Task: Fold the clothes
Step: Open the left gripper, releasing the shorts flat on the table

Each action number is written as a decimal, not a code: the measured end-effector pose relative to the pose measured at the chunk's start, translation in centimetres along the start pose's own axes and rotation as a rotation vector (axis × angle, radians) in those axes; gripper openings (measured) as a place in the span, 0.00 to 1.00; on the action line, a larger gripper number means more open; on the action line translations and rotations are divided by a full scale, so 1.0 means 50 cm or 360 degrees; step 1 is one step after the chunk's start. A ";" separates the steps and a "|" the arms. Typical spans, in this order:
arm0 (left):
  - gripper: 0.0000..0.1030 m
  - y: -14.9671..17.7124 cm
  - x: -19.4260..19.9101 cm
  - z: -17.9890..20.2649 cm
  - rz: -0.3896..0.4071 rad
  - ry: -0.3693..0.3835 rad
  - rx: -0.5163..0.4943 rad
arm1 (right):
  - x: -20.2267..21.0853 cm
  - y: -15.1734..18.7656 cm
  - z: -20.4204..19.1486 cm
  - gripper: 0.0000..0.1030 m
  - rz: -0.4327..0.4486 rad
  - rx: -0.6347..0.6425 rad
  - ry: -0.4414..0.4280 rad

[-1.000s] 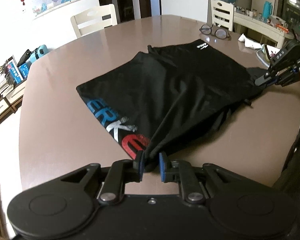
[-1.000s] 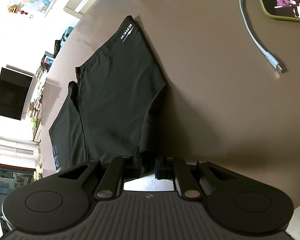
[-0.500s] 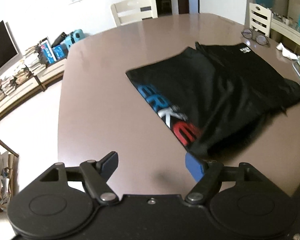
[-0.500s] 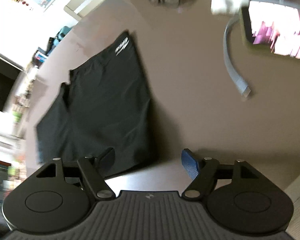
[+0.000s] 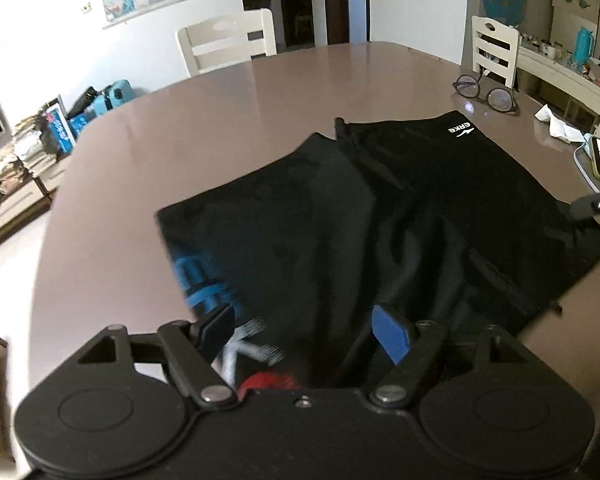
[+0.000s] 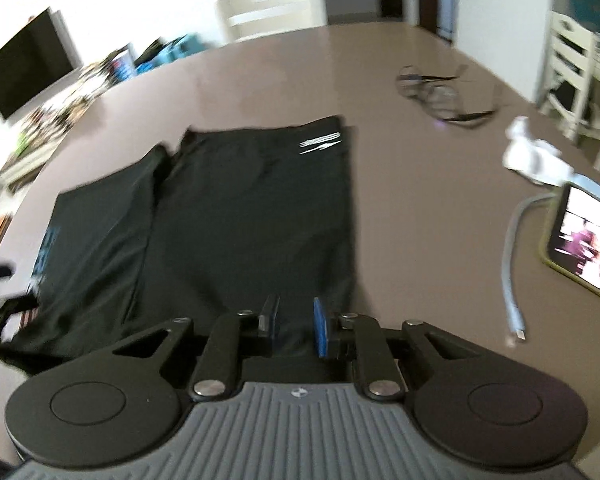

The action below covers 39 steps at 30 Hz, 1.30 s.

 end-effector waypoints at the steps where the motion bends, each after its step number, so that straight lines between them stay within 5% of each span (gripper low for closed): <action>1: 0.72 0.002 -0.009 0.004 -0.0019 0.0001 -0.0012 | -0.006 0.001 -0.007 0.18 -0.0021 -0.0001 -0.0003; 6: 0.73 0.028 -0.032 0.002 -0.0097 0.0023 0.0007 | -0.037 0.020 -0.004 0.16 -0.0118 -0.0072 -0.0003; 8: 0.81 0.041 -0.034 -0.014 -0.0126 0.0028 0.0077 | -0.038 0.020 0.003 0.16 -0.0112 -0.0088 0.0001; 13: 0.81 0.051 -0.015 -0.054 -0.0137 0.0019 0.0197 | -0.021 0.020 0.035 0.18 -0.0075 -0.0148 0.0086; 18: 0.81 0.005 -0.023 -0.080 -0.0057 -0.0016 0.0203 | -0.041 -0.065 0.038 0.19 0.0116 -0.0117 0.0121; 25: 0.81 -0.079 -0.103 -0.074 -0.0004 0.0022 0.0229 | -0.175 -0.188 -0.023 0.19 0.0179 -0.0017 -0.0002; 35: 0.89 -0.055 -0.133 -0.126 -0.0089 -0.0133 0.0322 | -0.283 -0.286 -0.014 0.17 0.0223 0.0044 0.0140; 39: 0.86 -0.040 -0.104 -0.174 -0.0061 -0.0253 0.0502 | -0.256 -0.292 0.001 0.19 0.0231 -0.0028 0.0030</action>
Point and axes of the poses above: each gripper's, at about its wrist camera, not at the fingertips, and x roughly against the way its jaws point, z to its right, y to its underside, the point moved 10 cm from there along -x, roughly the way its jaws point, and after that the axes turned 2 degrees about y, right-handed, at the moved point
